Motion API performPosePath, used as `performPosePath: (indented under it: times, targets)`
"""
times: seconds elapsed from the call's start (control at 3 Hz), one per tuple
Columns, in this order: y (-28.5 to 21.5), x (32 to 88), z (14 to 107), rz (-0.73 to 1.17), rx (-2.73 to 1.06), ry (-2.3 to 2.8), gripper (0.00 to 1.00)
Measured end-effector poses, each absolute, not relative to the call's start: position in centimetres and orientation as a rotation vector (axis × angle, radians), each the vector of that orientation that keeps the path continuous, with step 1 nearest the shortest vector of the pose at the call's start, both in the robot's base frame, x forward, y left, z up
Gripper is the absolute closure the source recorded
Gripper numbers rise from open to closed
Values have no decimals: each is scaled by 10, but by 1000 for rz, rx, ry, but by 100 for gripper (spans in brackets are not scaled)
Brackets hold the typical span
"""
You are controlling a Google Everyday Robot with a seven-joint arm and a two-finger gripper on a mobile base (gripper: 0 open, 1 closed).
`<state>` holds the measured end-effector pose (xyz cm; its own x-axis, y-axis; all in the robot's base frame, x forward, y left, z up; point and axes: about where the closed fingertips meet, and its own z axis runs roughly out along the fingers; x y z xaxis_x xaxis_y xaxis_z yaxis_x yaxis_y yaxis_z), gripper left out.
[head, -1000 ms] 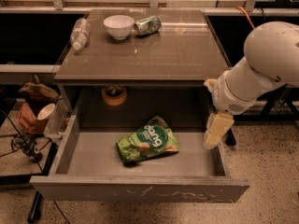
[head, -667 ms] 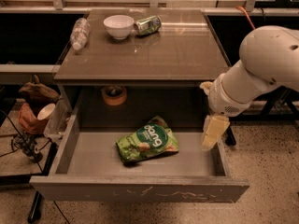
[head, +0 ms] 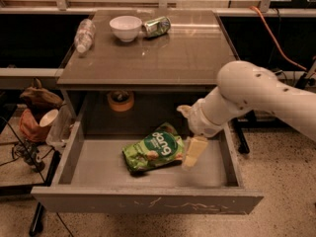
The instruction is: Pick green rice chip bag from top drawer and place on counter
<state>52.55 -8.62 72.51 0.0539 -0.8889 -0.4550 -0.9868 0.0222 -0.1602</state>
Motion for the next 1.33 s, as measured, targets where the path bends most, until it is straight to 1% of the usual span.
performPosePath:
  times: [0.33,1.0,1.33]
  targets:
    - [-60,535,695,387,-1937,1800,0]
    - [-6,553,644,494,-1996,1649,0]
    - [14,555,633,508,-2050,1587,19]
